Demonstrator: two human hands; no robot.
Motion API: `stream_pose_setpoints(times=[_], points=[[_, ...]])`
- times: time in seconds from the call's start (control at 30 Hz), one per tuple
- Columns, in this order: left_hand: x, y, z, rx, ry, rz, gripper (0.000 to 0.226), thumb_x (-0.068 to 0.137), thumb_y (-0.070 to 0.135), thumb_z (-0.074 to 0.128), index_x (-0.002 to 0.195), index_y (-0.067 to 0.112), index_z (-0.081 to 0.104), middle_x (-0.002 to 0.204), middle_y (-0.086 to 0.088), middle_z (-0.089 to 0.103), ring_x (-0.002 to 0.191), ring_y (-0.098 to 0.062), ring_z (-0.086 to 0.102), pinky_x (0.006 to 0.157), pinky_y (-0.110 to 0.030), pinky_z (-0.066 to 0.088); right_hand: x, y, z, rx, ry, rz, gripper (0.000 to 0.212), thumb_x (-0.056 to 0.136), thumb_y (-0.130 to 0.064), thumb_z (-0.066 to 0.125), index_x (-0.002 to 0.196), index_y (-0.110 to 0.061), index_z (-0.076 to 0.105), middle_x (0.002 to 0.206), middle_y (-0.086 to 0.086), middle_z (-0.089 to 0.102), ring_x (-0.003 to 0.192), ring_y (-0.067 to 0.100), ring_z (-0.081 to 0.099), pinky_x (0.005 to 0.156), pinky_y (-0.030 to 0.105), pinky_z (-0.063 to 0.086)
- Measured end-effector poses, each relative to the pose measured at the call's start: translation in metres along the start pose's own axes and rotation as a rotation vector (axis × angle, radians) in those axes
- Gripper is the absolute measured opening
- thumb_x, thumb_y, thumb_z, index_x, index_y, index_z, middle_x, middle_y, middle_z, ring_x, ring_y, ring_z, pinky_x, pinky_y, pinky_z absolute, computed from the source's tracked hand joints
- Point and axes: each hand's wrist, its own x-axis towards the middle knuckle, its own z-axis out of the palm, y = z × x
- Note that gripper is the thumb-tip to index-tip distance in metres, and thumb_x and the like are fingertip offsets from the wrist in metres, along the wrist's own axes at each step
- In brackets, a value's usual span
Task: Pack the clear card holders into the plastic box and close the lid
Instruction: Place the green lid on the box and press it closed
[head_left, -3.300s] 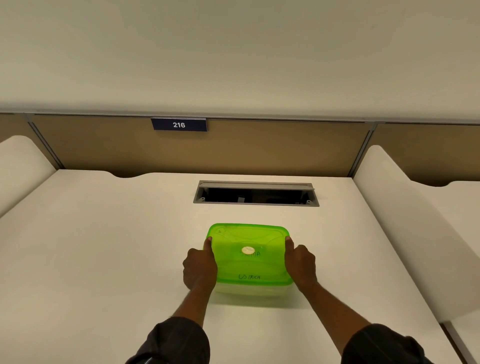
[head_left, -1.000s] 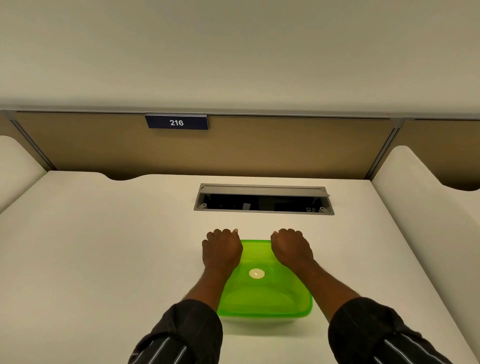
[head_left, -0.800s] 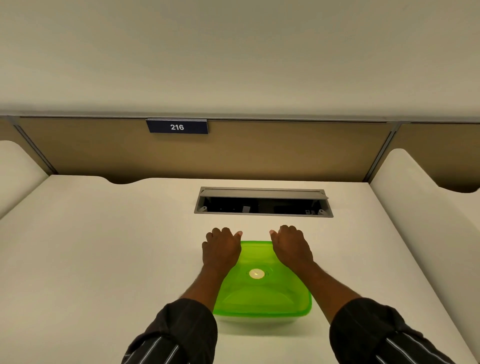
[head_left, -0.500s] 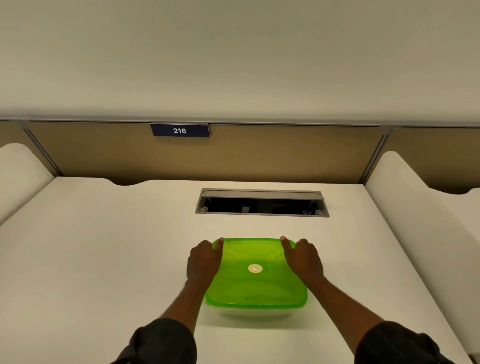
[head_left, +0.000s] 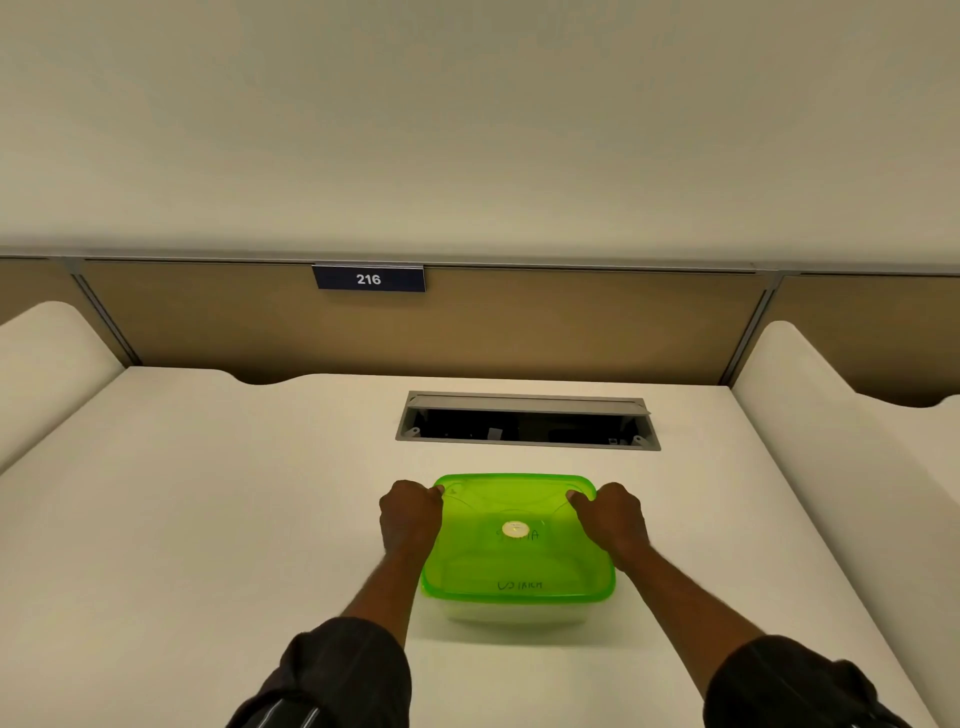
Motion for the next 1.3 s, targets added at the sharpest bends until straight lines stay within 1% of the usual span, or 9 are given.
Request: stream_pose_setpoints(times=[0.13, 0.23, 0.4, 0.53, 0.67, 0.9, 1.03, 1.2, 1.3], points=[[0.010, 0.015, 0.009, -0.009, -0.010, -0.011, 0.032, 0.089, 0.030, 0.063, 0.070, 0.004, 0.064, 0.087, -0.019, 0.071, 0.091, -0.036, 0.065, 0.068, -0.031, 0.042, 0.016, -0.002, -0.002, -0.016, 0.018, -0.009, 0.045, 0.088, -0.045, 0.061, 0.094, 0.000, 0.058, 0.102, 0.021, 0.065, 0.097, 0.036, 0.061, 0.072, 0.032, 0.042], [0.020, 0.028, 0.013, 0.024, 0.005, 0.013, 0.026, 0.089, 0.027, 0.062, 0.087, 0.003, 0.071, 0.095, -0.016, 0.072, 0.098, -0.034, 0.065, 0.077, -0.032, 0.048, 0.030, -0.007, -0.003, -0.025, 0.038, -0.014, 0.047, 0.089, -0.045, 0.060, 0.096, 0.002, 0.058, 0.102, 0.022, 0.065, 0.098, 0.037, 0.061, 0.075, 0.034, 0.045], [0.039, 0.044, 0.025, 0.065, 0.023, 0.085, 0.025, 0.092, 0.024, 0.058, 0.100, 0.005, 0.073, 0.105, -0.014, 0.072, 0.103, -0.031, 0.064, 0.084, -0.029, 0.046, 0.054, -0.016, -0.004, -0.036, 0.080, -0.013, 0.046, 0.089, -0.046, 0.058, 0.096, 0.000, 0.059, 0.105, 0.021, 0.065, 0.101, 0.037, 0.060, 0.077, 0.035, 0.044], [0.052, 0.050, 0.033, 0.076, 0.048, 0.142, 0.026, 0.094, 0.023, 0.055, 0.097, 0.005, 0.074, 0.105, -0.016, 0.072, 0.103, -0.033, 0.063, 0.084, -0.031, 0.045, 0.072, -0.022, -0.004, -0.050, 0.107, -0.018, 0.047, 0.090, -0.046, 0.057, 0.100, 0.000, 0.057, 0.109, 0.022, 0.064, 0.104, 0.039, 0.059, 0.082, 0.039, 0.046], [0.063, 0.054, 0.039, 0.017, 0.057, 0.140, 0.024, 0.093, 0.023, 0.056, 0.097, 0.006, 0.074, 0.105, -0.016, 0.071, 0.104, -0.034, 0.063, 0.084, -0.032, 0.045, 0.083, -0.025, -0.001, -0.059, 0.149, -0.058, 0.047, 0.091, -0.044, 0.057, 0.094, 0.003, 0.057, 0.102, 0.024, 0.064, 0.099, 0.039, 0.059, 0.077, 0.039, 0.045], [0.070, 0.052, 0.052, -0.126, 0.129, 0.141, 0.026, 0.093, 0.020, 0.055, 0.078, 0.004, 0.070, 0.083, -0.019, 0.071, 0.083, -0.036, 0.062, 0.065, -0.029, 0.035, 0.092, -0.026, 0.004, 0.008, 0.200, -0.132, 0.043, 0.090, -0.039, 0.061, 0.082, 0.003, 0.055, 0.088, 0.025, 0.063, 0.087, 0.039, 0.058, 0.067, 0.038, 0.036], [0.074, 0.050, 0.055, -0.141, 0.155, 0.148, 0.028, 0.093, 0.020, 0.055, 0.071, 0.007, 0.066, 0.075, -0.017, 0.068, 0.071, -0.030, 0.055, 0.062, -0.028, 0.031, 0.097, -0.026, 0.005, 0.011, 0.209, -0.139, 0.040, 0.089, -0.039, 0.061, 0.076, -0.003, 0.050, 0.087, 0.025, 0.063, 0.085, 0.039, 0.059, 0.065, 0.035, 0.033], [0.076, 0.048, 0.059, -0.140, 0.184, 0.152, 0.026, 0.092, 0.020, 0.054, 0.073, 0.007, 0.066, 0.075, -0.016, 0.069, 0.066, -0.028, 0.051, 0.061, -0.028, 0.029, 0.099, -0.026, 0.008, 0.023, 0.217, -0.134, 0.044, 0.089, -0.040, 0.062, 0.083, 0.004, 0.057, 0.088, 0.024, 0.064, 0.087, 0.039, 0.060, 0.068, 0.038, 0.038], [0.075, 0.048, 0.058, -0.131, 0.163, 0.184, 0.027, 0.093, 0.020, 0.053, 0.069, 0.009, 0.062, 0.076, -0.017, 0.068, 0.077, -0.036, 0.061, 0.060, -0.030, 0.031, 0.098, -0.025, 0.007, 0.022, 0.210, -0.141, 0.043, 0.089, -0.040, 0.062, 0.081, 0.002, 0.055, 0.087, 0.025, 0.064, 0.086, 0.038, 0.060, 0.066, 0.036, 0.036]])
